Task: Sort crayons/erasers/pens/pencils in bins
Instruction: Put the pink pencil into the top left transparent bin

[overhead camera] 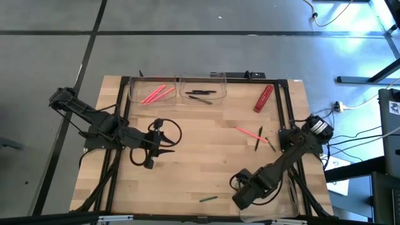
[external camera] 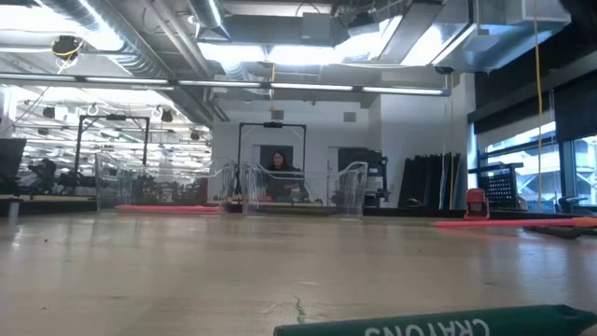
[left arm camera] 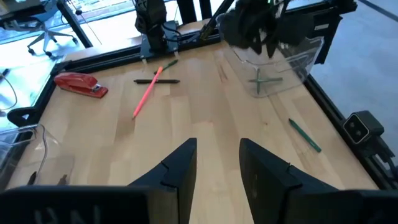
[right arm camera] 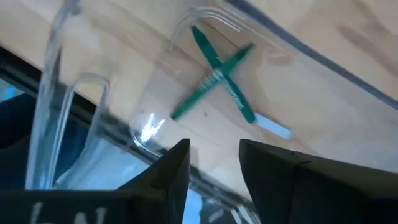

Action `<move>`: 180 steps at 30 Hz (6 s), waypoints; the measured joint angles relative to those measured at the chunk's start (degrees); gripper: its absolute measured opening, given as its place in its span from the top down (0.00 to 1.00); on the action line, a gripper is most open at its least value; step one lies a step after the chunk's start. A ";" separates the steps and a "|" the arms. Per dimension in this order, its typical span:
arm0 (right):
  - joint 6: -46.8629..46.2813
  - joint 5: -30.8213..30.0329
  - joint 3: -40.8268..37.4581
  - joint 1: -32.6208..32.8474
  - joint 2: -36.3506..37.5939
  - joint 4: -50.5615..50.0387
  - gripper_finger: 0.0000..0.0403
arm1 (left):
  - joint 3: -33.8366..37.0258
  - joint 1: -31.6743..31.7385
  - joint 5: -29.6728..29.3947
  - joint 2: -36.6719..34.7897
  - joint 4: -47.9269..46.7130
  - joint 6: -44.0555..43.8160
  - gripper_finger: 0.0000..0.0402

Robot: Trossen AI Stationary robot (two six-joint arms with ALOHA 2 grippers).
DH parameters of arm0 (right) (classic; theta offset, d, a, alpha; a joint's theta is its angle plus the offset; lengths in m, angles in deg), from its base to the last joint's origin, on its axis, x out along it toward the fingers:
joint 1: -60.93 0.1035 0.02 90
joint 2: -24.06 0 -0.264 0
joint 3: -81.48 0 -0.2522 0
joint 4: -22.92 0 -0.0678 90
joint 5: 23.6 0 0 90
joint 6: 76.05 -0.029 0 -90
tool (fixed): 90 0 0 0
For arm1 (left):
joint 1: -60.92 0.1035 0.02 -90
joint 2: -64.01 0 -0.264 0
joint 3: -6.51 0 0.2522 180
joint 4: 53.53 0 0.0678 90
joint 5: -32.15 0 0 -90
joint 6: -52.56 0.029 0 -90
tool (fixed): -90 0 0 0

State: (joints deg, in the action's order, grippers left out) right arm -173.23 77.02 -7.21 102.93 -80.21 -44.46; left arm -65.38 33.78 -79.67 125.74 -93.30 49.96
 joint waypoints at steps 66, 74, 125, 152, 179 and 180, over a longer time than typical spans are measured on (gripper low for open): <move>55.81 -4.49 -37.38 -47.39 21.55 -5.69 0.65 | -0.02 18.85 9.28 0.02 -1.39 -4.67 0.72; 59.84 -3.50 -40.52 -49.88 21.55 -3.34 0.65 | -0.02 20.54 12.52 0.02 -1.39 -4.32 0.72; 69.21 -13.46 0.48 -46.45 19.09 -18.32 0.90 | -0.02 20.48 10.08 0.20 -3.82 -0.17 0.72; 75.06 -13.59 9.52 -44.68 8.66 -17.80 0.90 | -28.46 29.99 15.28 24.41 -15.04 30.47 0.72; 73.44 -13.63 9.52 -41.93 8.68 -17.10 0.90 | -29.42 33.90 14.45 32.50 -14.52 38.28 0.73; 73.44 -13.63 9.52 -41.94 8.68 -16.96 0.90 | -29.42 33.90 14.44 32.50 -14.73 38.28 0.74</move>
State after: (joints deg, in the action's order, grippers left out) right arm -99.79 63.40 2.31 60.98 -71.53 -61.42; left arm -94.80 67.68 -65.23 158.24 -108.02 88.23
